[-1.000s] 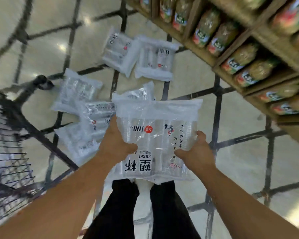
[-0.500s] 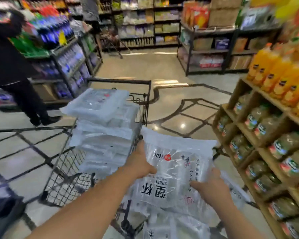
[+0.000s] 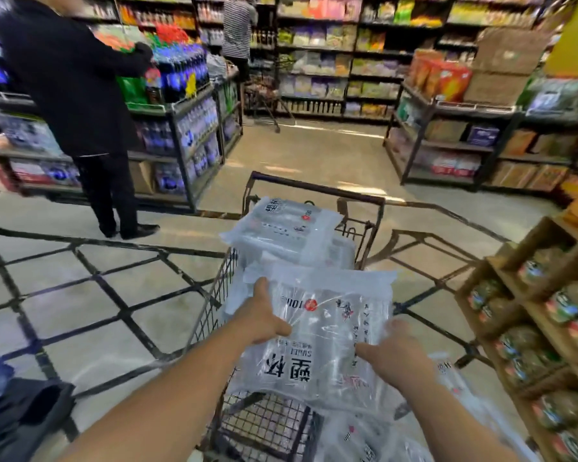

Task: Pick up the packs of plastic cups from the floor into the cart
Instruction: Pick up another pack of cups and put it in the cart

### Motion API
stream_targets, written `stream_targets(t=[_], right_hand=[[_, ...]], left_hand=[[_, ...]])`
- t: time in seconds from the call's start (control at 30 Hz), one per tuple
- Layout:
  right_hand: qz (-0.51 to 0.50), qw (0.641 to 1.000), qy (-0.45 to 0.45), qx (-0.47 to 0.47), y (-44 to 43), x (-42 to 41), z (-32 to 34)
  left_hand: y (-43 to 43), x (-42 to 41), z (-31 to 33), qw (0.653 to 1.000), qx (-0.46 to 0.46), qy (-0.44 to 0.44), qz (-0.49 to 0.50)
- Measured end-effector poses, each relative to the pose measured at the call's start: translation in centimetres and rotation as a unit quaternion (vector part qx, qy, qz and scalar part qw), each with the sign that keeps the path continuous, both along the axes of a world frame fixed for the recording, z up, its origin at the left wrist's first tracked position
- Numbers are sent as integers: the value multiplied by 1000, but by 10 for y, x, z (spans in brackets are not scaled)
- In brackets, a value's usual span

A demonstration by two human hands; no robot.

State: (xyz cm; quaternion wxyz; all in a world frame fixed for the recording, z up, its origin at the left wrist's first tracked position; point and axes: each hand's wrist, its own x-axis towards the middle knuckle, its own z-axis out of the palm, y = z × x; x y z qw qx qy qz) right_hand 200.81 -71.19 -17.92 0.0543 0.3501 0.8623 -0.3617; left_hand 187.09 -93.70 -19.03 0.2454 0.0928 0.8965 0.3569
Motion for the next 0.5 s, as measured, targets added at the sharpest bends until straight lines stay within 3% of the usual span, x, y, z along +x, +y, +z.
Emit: stream_targets(t=[0.2, 0.5], right_hand=[[-3, 997, -72, -11, -96, -55, -35], [-42, 972, -225, -52, -165, -50, -112]], left_hand=[[-93, -53, -44, 999, -16, -42, 14], [-152, -52, -136, 989, -49, -123, -63]])
